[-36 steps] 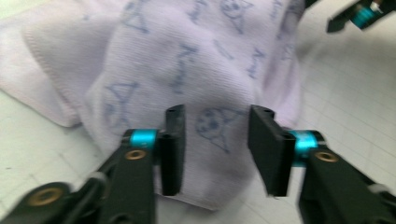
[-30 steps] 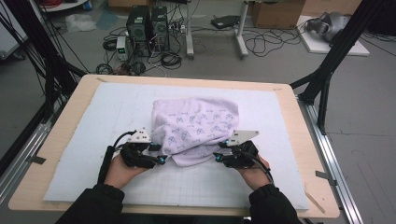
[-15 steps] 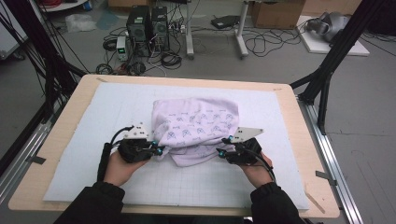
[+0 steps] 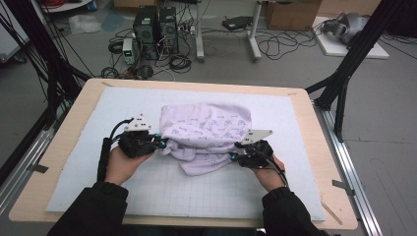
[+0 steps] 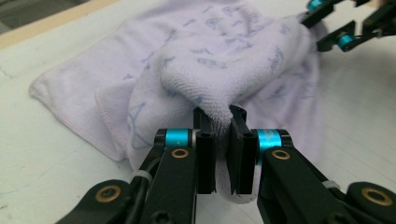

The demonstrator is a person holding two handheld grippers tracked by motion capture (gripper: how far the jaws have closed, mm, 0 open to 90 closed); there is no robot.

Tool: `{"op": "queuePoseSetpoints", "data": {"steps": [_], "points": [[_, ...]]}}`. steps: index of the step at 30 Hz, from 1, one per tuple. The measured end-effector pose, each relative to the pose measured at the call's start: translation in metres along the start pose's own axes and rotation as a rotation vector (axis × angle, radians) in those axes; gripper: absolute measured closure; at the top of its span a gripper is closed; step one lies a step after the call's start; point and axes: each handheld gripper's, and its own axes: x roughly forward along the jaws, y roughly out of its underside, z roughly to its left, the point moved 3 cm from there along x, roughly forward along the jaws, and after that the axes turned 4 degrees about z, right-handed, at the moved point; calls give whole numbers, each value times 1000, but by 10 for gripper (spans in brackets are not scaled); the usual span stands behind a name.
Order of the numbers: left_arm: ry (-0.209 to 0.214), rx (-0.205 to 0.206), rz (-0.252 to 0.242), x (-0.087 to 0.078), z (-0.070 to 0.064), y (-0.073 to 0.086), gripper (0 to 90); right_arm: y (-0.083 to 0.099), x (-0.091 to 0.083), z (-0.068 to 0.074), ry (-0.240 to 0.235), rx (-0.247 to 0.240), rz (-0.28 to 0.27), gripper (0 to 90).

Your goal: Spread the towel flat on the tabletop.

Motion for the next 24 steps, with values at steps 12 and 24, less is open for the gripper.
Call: {"op": "queuePoseSetpoints", "data": {"steps": [12, 24], "points": [[-55, -109, 70, 34, 37, 11, 829, 5, -2, -18, -73, 37, 4, 875], [-59, -73, 54, 16, 30, 5, 626, -4, -19, -25, -47, 46, -11, 760]]}}
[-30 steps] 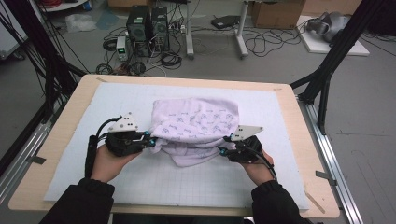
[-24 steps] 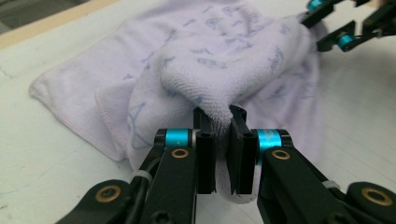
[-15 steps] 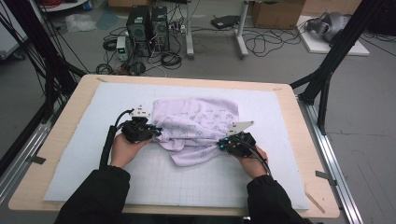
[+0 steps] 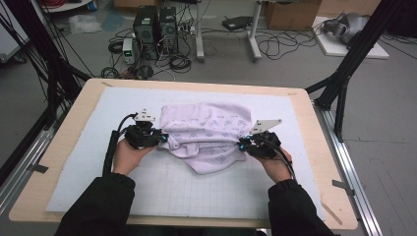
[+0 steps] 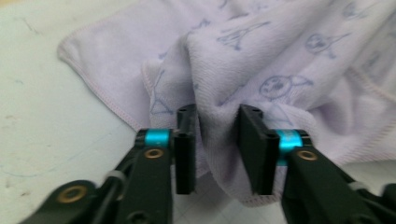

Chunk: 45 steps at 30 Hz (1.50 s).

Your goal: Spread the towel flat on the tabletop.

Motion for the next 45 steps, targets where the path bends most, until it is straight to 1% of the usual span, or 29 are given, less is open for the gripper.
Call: {"op": "queuePoseSetpoints", "data": {"steps": [1, 4, 6, 7, 9, 10, 11, 13, 15, 17, 19, 20, 22, 23, 24, 26, 28, 30, 31, 32, 33, 35, 36, 38, 39, 41, 42, 44, 45], "points": [[10, 5, -11, -5, -1, -1, 623, -1, -2, 2, 7, -5, -5, 725], [33, 23, -30, -16, -8, -2, 600, -4, -12, 9, -6, -10, -42, 709], [49, 46, -34, -20, -15, -3, 602, -5, -17, 13, -19, -12, -58, 695], [60, 66, -35, -22, -19, -3, 602, -6, -19, 16, -29, -10, -68, 686], [80, 102, -38, -21, -29, -4, 599, -7, -20, 23, -35, -20, -67, 668], [88, 114, -37, -20, -34, -4, 591, -8, -19, 26, -43, -27, -71, 655], [104, 130, -32, -18, -39, -3, 582, -8, -18, 30, -50, -25, -77, 647], [115, 155, -30, -13, -49, -1, 581, -8, -13, 37, -63, -25, -86, 630], [139, 162, -28, -7, -56, 2, 581, -6, -6, 43, -75, -34, -71, 619], [156, 176, -22, 0, -61, 4, 579, -4, 0, 48, -95, -26, -55, 606], [174, 182, -13, 7, -66, 6, 579, -2, 4, 52, -107, -24, -59, 601], [176, 181, -9, 10, -68, 6, 579, -1, 7, 55, -114, -28, -51, 594], [201, 181, 1, 17, -73, 7, 574, 1, 12, 58, -119, -27, -42, 562], [203, 187, 6, 20, -76, 7, 575, 1, 15, 59, -125, -20, -39, 534], [202, 192, 10, 22, -78, 7, 576, 2, 18, 61, -133, -6, -26, 528], [201, 198, 20, 27, -80, 7, 579, 2, 22, 62, -148, 1, -24, 533], [185, 201, 29, 32, -81, 7, 603, 1, 27, 65, -153, -9, -17, 535], [170, 189, 33, 37, -80, 7, 635, 1, 33, 69, -161, -17, -8, 536], [166, 183, 37, 39, -80, 7, 668, 1, 36, 70, -163, -21, -5, 539], [170, 187, 41, 41, -80, 7, 724, 1, 40, 71, -171, -23, -2, 545], [169, 192, 42, 42, -80, 7, 786, 0, 43, 73, -174, -31, 8, 553], [168, 206, 53, 44, -80, 7, 856, 0, 50, 76, -182, -43, 41, 564], [172, 198, 57, 45, -79, 7, 863, 0, 54, 77, -189, -49, 50, 590], [173, 196, 62, 46, -79, 8, 869, 0, 59, 77, -197, -54, 65, 648], [174, 194, 62, 45, -78, 8, 871, 0, 60, 77, -195, -61, 57, 702], [174, 188, 46, 41, -77, 7, 873, -1, 60, 76, -203, -74, 62, 812], [174, 181, 36, 38, -77, 6, 874, -1, 59, 76, -214, -80, 64, 836], [170, 169, 16, 28, -76, 6, 875, 0, 55, 74, -246, -76, 59, 849], [171, 168, 2, 22, -74, 6, 874, 0, 52, 74, -254, -78, 55, 850]]}}
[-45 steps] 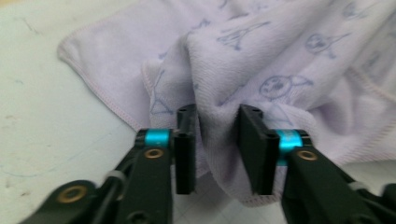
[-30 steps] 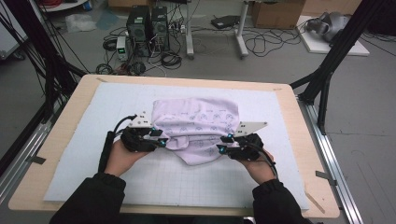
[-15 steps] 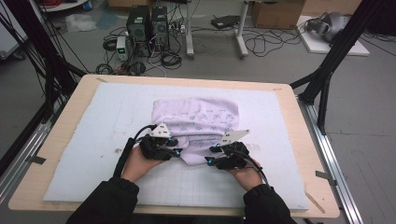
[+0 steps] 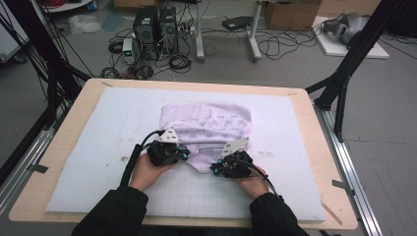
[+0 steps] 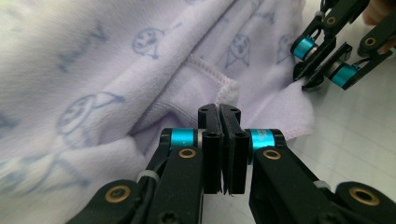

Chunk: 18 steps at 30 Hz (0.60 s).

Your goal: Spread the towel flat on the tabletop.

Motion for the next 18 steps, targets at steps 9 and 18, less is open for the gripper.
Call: {"op": "queuePoseSetpoints", "data": {"steps": [9, 18], "points": [[10, -89, -88, -41, 6, 20, 875, 15, -41, 10, 25, -23, -43, 851], [-31, -115, -107, -67, 4, 37, 875, 39, -74, 10, 53, -2, -66, 851]]}}
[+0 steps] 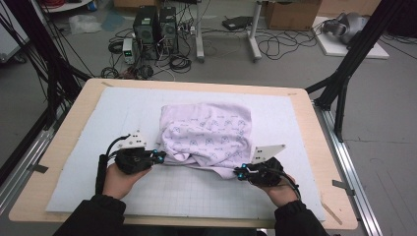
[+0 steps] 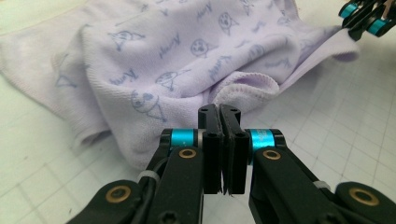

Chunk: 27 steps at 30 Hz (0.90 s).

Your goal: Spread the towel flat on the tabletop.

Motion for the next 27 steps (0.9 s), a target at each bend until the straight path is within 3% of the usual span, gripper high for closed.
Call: {"op": "queuePoseSetpoints", "data": {"steps": [4, 9, 11, 14, 17, 21, 26, 27], "points": [[-21, -30, -13, -5, 4, 4, 876, 4, -9, 0, 20, -6, 9, 852], [-29, -49, 12, -8, 7, 20, 875, 17, -13, -3, 18, 23, 18, 851], [-13, -60, 25, -9, 7, 27, 871, 21, -11, -4, 8, 19, 28, 847], [-26, -49, 53, -11, 6, 32, 771, 17, -12, -2, -10, 23, -5, 820], [-8, -49, 42, -16, 4, 27, 612, 7, -11, 0, -23, 22, -34, 731], [28, -21, 38, -12, -5, 19, 520, -6, 1, 7, -64, 1, -43, 638], [50, 16, 93, 9, -13, 20, 500, -13, 23, 18, -132, -18, -15, 588], [37, 23, 109, 14, -14, 21, 516, -14, 28, 20, -134, -27, -9, 586]]}}
